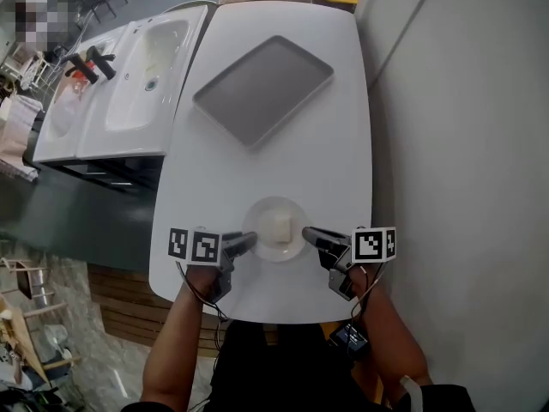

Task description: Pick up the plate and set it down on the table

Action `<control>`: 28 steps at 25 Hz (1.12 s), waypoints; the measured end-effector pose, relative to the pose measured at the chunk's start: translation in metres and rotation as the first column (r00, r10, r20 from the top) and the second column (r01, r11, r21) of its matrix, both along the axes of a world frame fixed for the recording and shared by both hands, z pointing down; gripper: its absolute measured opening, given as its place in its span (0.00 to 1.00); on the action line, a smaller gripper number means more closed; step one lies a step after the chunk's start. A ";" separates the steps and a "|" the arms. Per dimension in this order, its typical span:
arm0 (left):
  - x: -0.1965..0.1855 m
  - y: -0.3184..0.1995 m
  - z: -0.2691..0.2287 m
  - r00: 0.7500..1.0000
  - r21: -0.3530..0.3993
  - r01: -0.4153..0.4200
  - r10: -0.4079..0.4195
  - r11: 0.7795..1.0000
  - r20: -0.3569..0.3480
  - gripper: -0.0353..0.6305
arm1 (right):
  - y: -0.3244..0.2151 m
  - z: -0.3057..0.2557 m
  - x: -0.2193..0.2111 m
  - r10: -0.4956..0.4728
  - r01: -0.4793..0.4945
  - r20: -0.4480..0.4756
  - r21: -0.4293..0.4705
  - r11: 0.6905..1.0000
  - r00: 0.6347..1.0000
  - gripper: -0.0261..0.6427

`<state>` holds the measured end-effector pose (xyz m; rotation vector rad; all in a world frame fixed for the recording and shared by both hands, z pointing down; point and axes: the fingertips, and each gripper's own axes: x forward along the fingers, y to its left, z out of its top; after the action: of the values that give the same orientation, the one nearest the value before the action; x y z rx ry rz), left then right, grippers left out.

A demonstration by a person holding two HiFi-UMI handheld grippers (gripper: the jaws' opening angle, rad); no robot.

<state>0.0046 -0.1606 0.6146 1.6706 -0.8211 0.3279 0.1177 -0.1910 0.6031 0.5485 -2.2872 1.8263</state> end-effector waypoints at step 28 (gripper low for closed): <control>-0.012 -0.016 0.047 0.702 -0.090 -0.319 0.299 0.943 0.646 0.25 | -0.021 0.054 -0.009 -0.181 0.265 -0.501 0.102 0.959 0.846 0.10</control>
<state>-0.0079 -0.1762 0.6611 1.7310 -1.0459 1.2031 0.1083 -0.2124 0.6571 0.6476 -2.0563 1.2187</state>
